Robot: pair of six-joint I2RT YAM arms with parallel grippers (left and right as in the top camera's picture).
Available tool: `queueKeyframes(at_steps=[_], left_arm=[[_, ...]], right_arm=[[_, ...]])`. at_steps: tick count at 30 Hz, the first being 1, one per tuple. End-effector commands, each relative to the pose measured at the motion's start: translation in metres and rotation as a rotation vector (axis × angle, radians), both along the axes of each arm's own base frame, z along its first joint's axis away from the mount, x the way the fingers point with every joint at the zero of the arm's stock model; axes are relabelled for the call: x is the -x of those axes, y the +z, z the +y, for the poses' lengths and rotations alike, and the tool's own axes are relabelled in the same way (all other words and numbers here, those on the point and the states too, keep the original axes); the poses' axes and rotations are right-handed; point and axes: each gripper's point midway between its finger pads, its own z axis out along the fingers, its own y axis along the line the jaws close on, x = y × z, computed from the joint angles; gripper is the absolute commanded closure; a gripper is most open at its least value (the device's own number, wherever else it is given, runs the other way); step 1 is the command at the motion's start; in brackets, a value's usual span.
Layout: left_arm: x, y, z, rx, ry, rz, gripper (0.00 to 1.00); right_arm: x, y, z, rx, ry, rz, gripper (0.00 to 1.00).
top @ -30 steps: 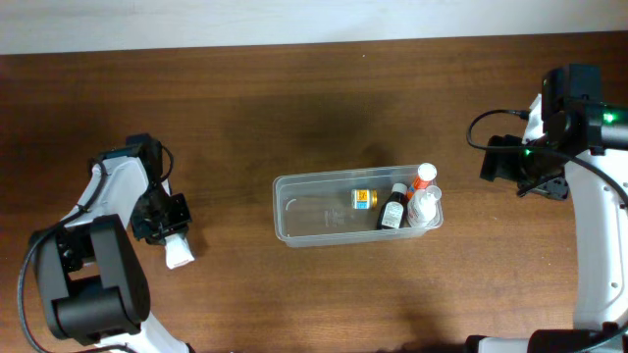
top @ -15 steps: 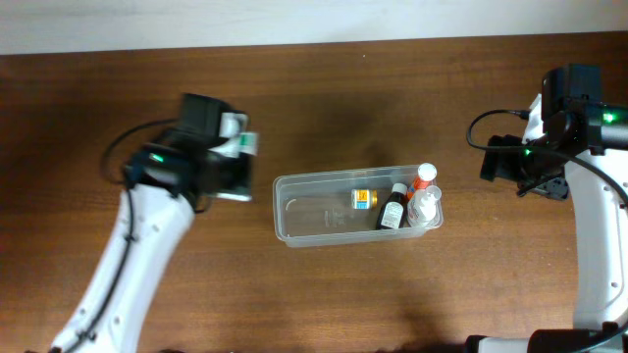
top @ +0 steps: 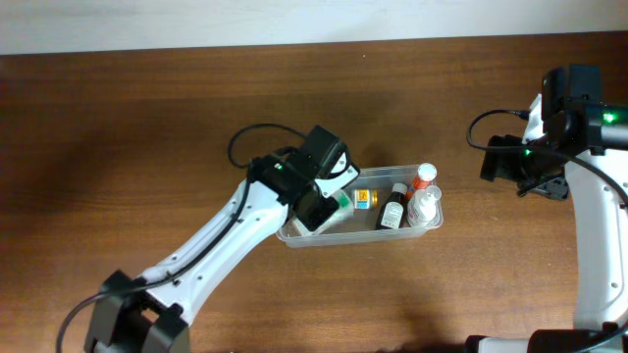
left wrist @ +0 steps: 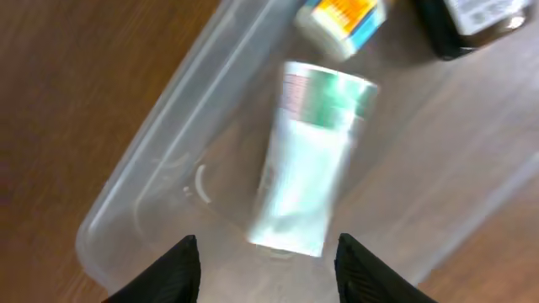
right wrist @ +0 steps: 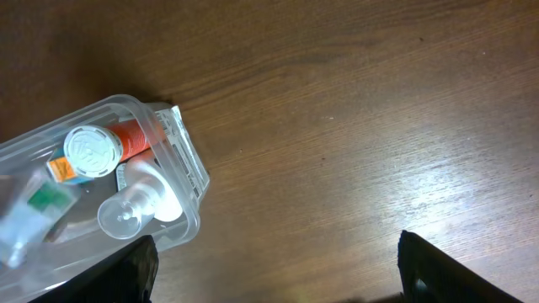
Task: Pack container
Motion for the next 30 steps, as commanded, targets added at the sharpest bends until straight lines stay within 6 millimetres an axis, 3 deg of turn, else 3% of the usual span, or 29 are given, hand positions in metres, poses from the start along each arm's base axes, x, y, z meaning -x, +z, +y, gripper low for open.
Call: queueKeyframes(at_steps=[1,2,3,4,7,10,14,17,21,24,30], left_arm=[[-0.02,0.033,0.01,0.006,0.104,-0.121,0.45],[-0.022,0.047,0.01,0.031,0.111,-0.149,0.32],[-0.025,0.061,0.012,0.057,0.128,-0.177,0.3],[-0.028,0.08,0.018,0.086,0.157,-0.217,0.01],[-0.039,0.12,0.052,0.155,0.313,-0.314,0.01],[-0.052,0.143,0.103,0.216,0.535,-0.364,0.01],[-0.067,0.148,0.168,0.235,0.779,-0.384,0.01],[-0.065,0.142,0.205,0.201,0.878,-0.363,0.01],[-0.047,0.133,0.218,0.215,0.901,-0.276,0.0],[-0.03,0.144,0.219,0.235,0.885,-0.312,0.0],[0.034,0.172,0.225,0.356,0.849,-0.528,0.0]], right_arm=[[0.0,-0.003,0.001,-0.009,0.009,0.009,0.17],[0.0,-0.003,0.001,-0.008,0.012,0.008,0.18],[-0.001,-0.003,0.002,-0.012,0.022,0.008,0.17],[-0.001,-0.003,0.005,-0.025,0.045,0.004,0.17],[-0.005,-0.002,0.014,-0.058,0.097,-0.012,0.17],[-0.011,0.0,0.019,-0.05,0.123,-0.035,0.17],[-0.028,0.004,0.028,-0.028,0.175,-0.1,0.14],[-0.036,0.007,0.035,-0.016,0.203,-0.132,0.13],[-0.033,0.019,0.043,-0.005,0.227,-0.175,0.13],[-0.026,0.039,0.044,0.031,0.23,-0.265,0.13],[0.015,0.07,0.046,0.075,0.226,-0.554,0.14]])
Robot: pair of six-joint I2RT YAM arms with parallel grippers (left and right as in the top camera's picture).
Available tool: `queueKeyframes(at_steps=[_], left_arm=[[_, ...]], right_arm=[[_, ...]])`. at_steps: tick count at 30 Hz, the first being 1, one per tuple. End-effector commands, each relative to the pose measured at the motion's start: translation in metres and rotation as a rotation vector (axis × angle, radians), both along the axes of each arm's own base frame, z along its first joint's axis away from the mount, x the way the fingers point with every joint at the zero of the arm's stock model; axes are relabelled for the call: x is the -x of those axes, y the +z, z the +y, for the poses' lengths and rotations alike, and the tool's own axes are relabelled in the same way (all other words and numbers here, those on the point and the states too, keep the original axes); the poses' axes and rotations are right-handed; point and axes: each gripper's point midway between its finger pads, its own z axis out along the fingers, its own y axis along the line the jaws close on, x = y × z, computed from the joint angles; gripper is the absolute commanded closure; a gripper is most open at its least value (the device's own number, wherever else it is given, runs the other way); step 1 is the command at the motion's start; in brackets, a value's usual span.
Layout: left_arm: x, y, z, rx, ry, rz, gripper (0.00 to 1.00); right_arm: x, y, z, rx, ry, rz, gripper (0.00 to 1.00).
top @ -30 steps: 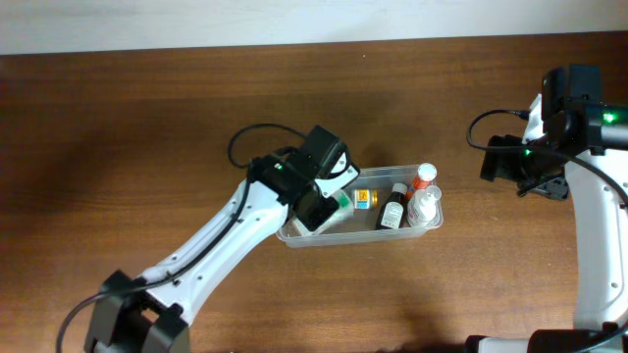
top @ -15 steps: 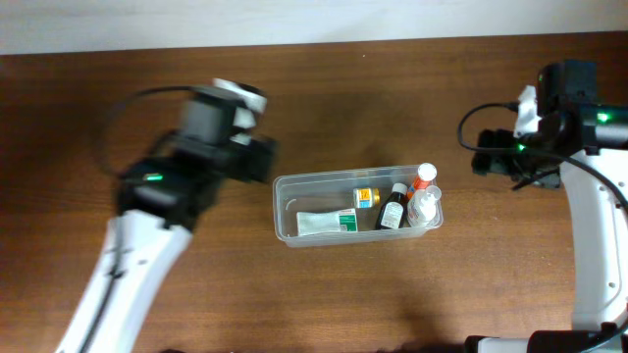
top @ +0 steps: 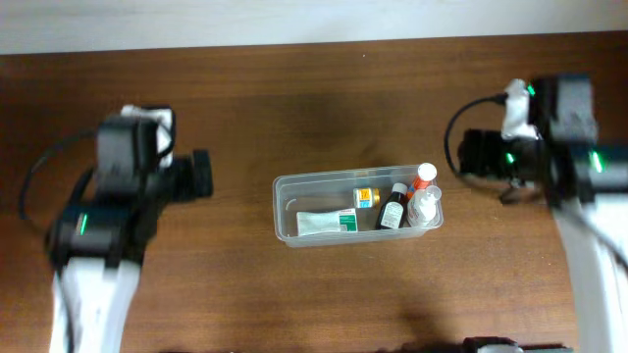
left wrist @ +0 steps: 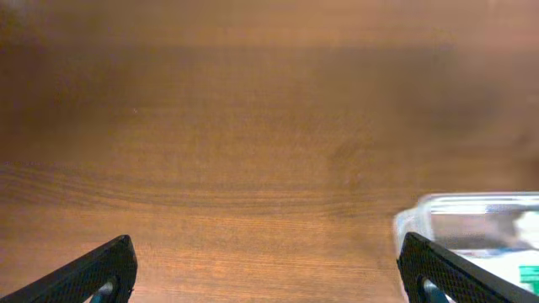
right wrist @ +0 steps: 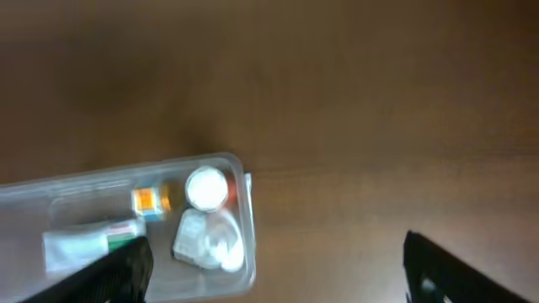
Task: Pack container
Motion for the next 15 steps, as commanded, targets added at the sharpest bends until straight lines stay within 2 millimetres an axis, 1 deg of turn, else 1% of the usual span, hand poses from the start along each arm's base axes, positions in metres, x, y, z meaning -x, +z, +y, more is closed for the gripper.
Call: queueKeyframes(at_steps=[1,2,3,6,8,11,13,15], left_arm=[[0.049,0.017,0.002,0.021,-0.018,-0.155,0.0],[0.062,0.015,0.003,0.023,-0.018,-0.188,0.0],[0.075,0.013,0.004,0.025,-0.017,-0.229,0.0],[0.101,0.018,0.006,0.038,-0.02,-0.361,0.01],[0.118,0.017,0.008,0.039,-0.019,-0.395,0.0],[0.144,0.011,0.01,0.04,-0.019,-0.402,0.0],[0.155,0.004,0.012,0.039,-0.018,-0.385,0.0],[0.165,-0.008,0.012,0.035,-0.018,-0.341,0.0]], right_arm=[[0.041,0.013,0.001,0.02,-0.004,-0.165,0.14],[0.052,0.009,0.001,0.021,-0.005,-0.205,0.14],[0.063,0.005,0.002,0.022,-0.005,-0.24,0.02],[0.092,-0.011,0.004,0.018,0.001,-0.319,0.02],[0.106,-0.019,0.01,-0.001,0.024,-0.35,0.02],[0.128,-0.037,0.011,0.001,0.023,-0.354,0.02],[0.14,-0.047,0.011,-0.001,0.022,-0.331,0.02],[0.153,-0.06,0.012,-0.003,0.022,-0.281,0.02]])
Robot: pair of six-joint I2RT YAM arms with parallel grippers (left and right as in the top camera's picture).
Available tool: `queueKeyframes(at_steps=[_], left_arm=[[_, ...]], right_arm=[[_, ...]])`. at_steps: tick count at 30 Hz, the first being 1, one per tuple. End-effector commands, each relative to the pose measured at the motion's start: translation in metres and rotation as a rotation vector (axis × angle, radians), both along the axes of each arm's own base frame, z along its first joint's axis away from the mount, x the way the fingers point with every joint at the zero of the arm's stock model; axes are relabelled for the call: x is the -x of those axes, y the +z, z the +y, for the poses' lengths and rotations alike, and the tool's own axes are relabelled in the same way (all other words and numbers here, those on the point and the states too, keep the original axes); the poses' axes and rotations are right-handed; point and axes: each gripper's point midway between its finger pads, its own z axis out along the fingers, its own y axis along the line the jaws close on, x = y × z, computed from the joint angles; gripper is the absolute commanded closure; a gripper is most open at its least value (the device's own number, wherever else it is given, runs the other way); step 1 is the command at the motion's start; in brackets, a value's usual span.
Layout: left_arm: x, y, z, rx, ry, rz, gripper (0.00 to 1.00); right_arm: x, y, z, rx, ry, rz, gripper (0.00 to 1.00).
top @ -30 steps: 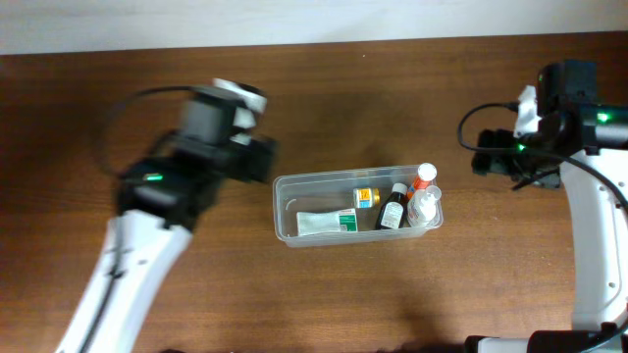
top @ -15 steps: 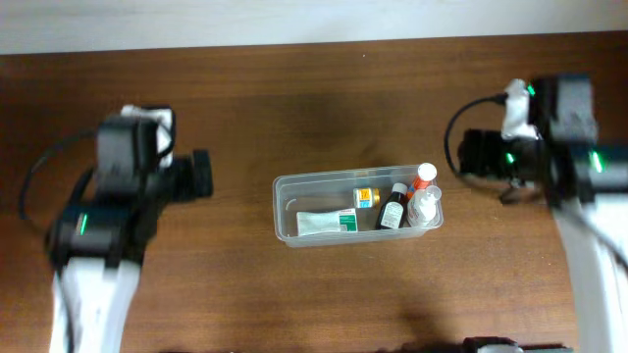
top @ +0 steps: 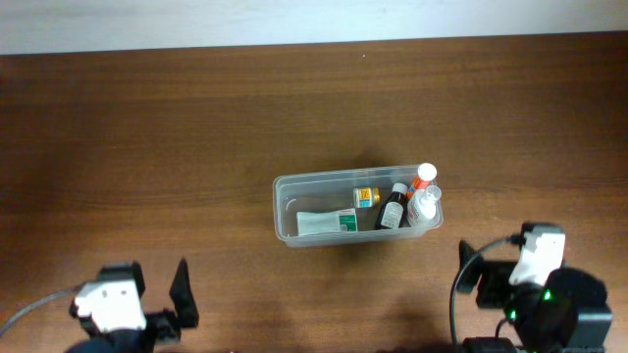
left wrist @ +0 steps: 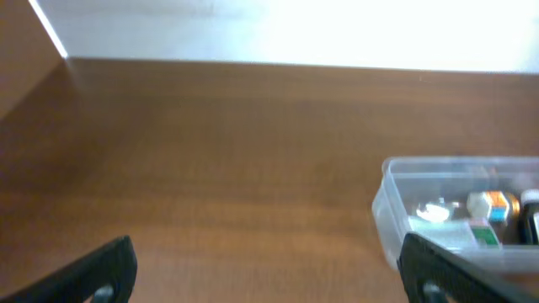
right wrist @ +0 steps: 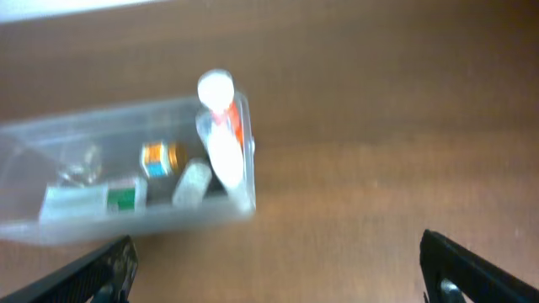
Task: Pack container
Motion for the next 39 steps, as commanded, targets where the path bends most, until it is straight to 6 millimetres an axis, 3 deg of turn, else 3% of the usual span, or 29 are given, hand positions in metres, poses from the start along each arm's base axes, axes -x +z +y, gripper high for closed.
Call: queueKeyframes(at_steps=[1,3,19,27,33,36,39], left_arm=[[0.011,-0.017,0.0,-0.01,-0.009,0.059,0.01],[0.017,-0.03,0.001,-0.015,-0.009,0.116,0.0],[0.016,-0.029,0.0,-0.014,-0.009,0.113,0.01],[0.017,-0.03,0.0,-0.014,-0.009,0.114,0.0],[0.017,-0.03,0.0,-0.014,-0.009,0.114,0.01],[0.016,-0.029,0.0,-0.014,-0.009,0.113,0.01],[0.016,-0.029,0.0,-0.014,-0.009,0.113,0.0]], right_arm=[[0.014,-0.013,0.004,-0.008,0.017,0.04,0.02],[0.013,-0.012,0.004,-0.008,0.017,0.033,0.02],[0.01,-0.009,0.003,0.014,0.027,-0.018,0.01],[-0.031,-0.008,0.006,0.1,0.087,-0.392,0.02],[-0.063,-0.009,0.005,0.178,0.096,-0.576,0.02],[-0.075,-0.021,0.005,0.254,0.118,-0.635,0.02],[-0.081,-0.056,0.005,0.249,0.125,-0.582,0.02]])
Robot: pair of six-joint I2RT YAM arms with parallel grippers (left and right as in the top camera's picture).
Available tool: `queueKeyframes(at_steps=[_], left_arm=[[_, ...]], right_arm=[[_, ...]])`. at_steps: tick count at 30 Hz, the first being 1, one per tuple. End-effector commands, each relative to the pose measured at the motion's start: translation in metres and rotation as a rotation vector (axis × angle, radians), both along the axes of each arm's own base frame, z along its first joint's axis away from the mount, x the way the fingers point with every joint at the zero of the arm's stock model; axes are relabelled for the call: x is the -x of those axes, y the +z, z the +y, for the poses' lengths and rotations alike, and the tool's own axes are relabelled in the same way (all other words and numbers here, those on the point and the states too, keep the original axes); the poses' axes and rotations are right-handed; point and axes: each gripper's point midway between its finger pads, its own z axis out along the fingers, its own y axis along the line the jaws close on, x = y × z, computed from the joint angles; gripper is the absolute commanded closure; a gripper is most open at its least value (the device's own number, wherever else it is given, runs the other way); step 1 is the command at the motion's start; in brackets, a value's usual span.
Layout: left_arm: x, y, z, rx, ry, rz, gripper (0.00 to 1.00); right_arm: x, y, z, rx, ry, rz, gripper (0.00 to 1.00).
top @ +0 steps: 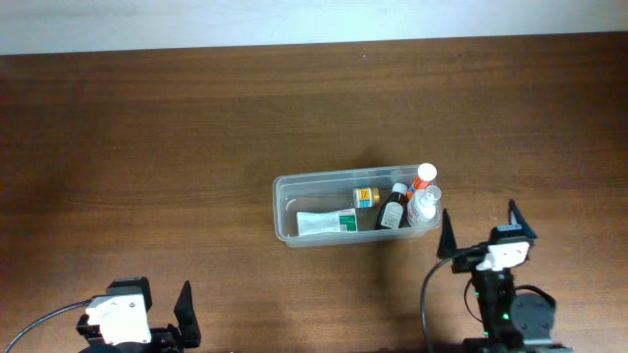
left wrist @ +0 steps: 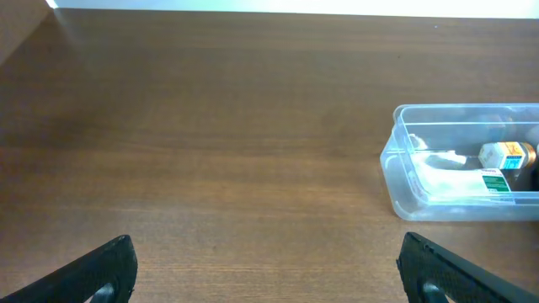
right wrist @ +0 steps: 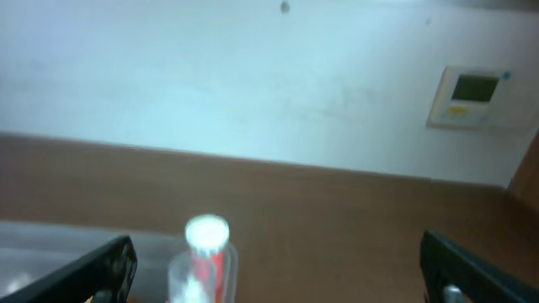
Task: Pack container
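The clear plastic container (top: 285, 191) lies mid-table, and it also shows as the container (left wrist: 394, 172) in the left wrist view. It holds a white-and-green tube (top: 327, 224), a small yellow-labelled bottle (top: 365, 197), a dark bottle (top: 392, 209), a clear bottle (top: 425, 206) and an orange bottle with a white cap (right wrist: 206, 240). My left gripper (left wrist: 269, 273) stands open and empty, low at the table's near left. My right gripper (top: 478, 233) is open and empty, just in front of the container's right end.
The brown wooden table (top: 147, 127) runs back to a white wall (top: 294, 20). The right wrist view looks across the table to that wall, where a small control panel (right wrist: 474, 97) hangs.
The right arm sits a little nearer the container, and its camera now looks level at the wall instead of down on the container. The left arm has barely shifted. Both grippers stay open.
My left gripper was open right over the tube at the container's left end, with the right gripper off to the right. Then the tube lay in the container and the left arm was at the far left. Both arms then stood at the near edge, as now.
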Motion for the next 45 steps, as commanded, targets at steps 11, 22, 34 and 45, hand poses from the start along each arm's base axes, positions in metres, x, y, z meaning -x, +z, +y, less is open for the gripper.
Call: queueKeyframes(at_steps=[11,22,34,45], left_arm=[[0.0,-0.001,-0.001,-0.004,-0.008,0.001,0.0],[0.0,-0.001,-0.001,-0.005,-0.008,0.001,0.0],[-0.001,-0.005,0.002,-0.006,0.014,0.007,0.0],[-0.056,-0.062,0.001,0.046,0.032,-0.135,0.0]], right_arm=[[-0.004,-0.037,0.0,0.044,-0.002,0.079,0.02],[-0.004,-0.037,0.0,0.044,-0.002,0.079,0.02],[-0.004,-0.037,0.0,0.044,-0.002,0.079,0.02],[-0.004,-0.037,0.0,0.044,-0.002,0.079,0.02]])
